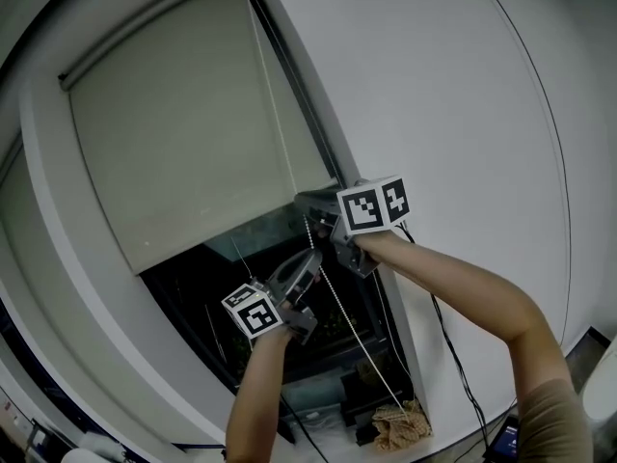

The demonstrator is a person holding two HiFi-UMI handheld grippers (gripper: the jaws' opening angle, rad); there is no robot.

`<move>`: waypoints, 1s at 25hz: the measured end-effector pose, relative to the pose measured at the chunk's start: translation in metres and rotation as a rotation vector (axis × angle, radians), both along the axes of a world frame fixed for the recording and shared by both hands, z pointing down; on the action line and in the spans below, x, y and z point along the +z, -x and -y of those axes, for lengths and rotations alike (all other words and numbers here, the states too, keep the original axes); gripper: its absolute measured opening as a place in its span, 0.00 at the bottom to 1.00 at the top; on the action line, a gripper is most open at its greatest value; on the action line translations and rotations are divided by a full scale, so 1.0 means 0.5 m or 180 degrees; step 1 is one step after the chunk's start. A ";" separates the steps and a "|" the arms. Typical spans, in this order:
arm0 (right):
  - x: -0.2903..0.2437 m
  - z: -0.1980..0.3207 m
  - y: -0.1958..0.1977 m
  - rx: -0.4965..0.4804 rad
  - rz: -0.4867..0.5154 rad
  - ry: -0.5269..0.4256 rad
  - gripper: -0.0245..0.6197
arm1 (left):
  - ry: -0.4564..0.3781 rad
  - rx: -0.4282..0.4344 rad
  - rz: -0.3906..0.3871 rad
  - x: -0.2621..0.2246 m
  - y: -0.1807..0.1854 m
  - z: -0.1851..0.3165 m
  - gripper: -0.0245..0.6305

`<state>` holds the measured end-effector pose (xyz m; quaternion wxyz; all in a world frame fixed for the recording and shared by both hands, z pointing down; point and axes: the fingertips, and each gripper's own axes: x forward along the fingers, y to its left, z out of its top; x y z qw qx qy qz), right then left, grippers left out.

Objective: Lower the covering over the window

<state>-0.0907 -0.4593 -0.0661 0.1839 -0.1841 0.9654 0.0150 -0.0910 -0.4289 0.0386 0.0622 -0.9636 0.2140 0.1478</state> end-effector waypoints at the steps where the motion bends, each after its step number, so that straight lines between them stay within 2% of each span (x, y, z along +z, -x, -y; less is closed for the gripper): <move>1: -0.006 0.002 0.000 0.0000 0.0023 0.0005 0.06 | -0.0028 0.0036 -0.0019 -0.012 0.006 0.000 0.07; 3: -0.027 0.004 0.004 -0.0033 0.0028 0.0021 0.05 | -0.0090 0.0144 -0.0289 -0.081 0.045 0.006 0.09; 4: -0.033 0.001 0.009 -0.0066 -0.0018 0.0028 0.05 | -0.0125 0.0186 -0.0498 -0.136 0.073 0.015 0.27; 5: -0.028 -0.006 0.016 -0.0097 -0.0104 0.0024 0.05 | -0.0164 0.0208 -0.0652 -0.188 0.092 0.025 0.30; 6: -0.010 -0.017 0.024 -0.0119 -0.0215 0.0009 0.05 | -0.0195 0.0205 -0.0696 -0.228 0.097 0.034 0.32; 8: 0.048 -0.045 0.042 -0.0151 -0.0430 -0.0022 0.05 | -0.0201 0.0113 -0.0494 -0.256 0.075 0.048 0.34; 10: 0.095 -0.062 0.057 -0.0157 -0.0511 -0.0012 0.05 | -0.0110 0.0019 -0.0217 -0.240 0.055 0.054 0.33; 11: 0.105 -0.062 0.059 -0.0146 -0.0498 0.0001 0.05 | -0.0032 0.0027 -0.0178 -0.232 0.051 0.052 0.17; 12: 0.105 -0.057 0.056 -0.0132 -0.0476 -0.0013 0.05 | 0.0044 0.0067 -0.0235 -0.232 0.051 0.048 0.08; 14: 0.090 -0.054 0.035 -0.0100 -0.0436 -0.0174 0.06 | 0.0073 0.0139 -0.0418 -0.244 0.057 0.039 0.07; 15: 0.078 -0.056 0.017 -0.0082 -0.0390 -0.0276 0.06 | 0.0021 0.0124 -0.0425 -0.246 0.059 0.037 0.07; 17: 0.049 -0.061 -0.022 -0.0020 -0.0181 -0.0407 0.19 | -0.0084 0.0042 -0.0255 -0.219 0.055 0.034 0.07; 18: 0.032 -0.060 -0.034 0.0018 -0.0075 -0.0437 0.22 | -0.0097 0.0032 -0.0155 -0.192 0.048 0.027 0.07; 20: -0.003 -0.052 -0.034 0.0036 0.0027 -0.0408 0.22 | -0.0078 0.0100 -0.0046 -0.137 0.026 0.002 0.07; 24: -0.057 -0.037 0.003 -0.0024 -0.0015 -0.0210 0.21 | -0.0011 0.0189 -0.0064 -0.085 -0.005 -0.045 0.07; 25: -0.060 -0.036 0.008 -0.0021 -0.0042 -0.0193 0.14 | 0.0000 0.0173 -0.0063 -0.076 -0.007 -0.047 0.07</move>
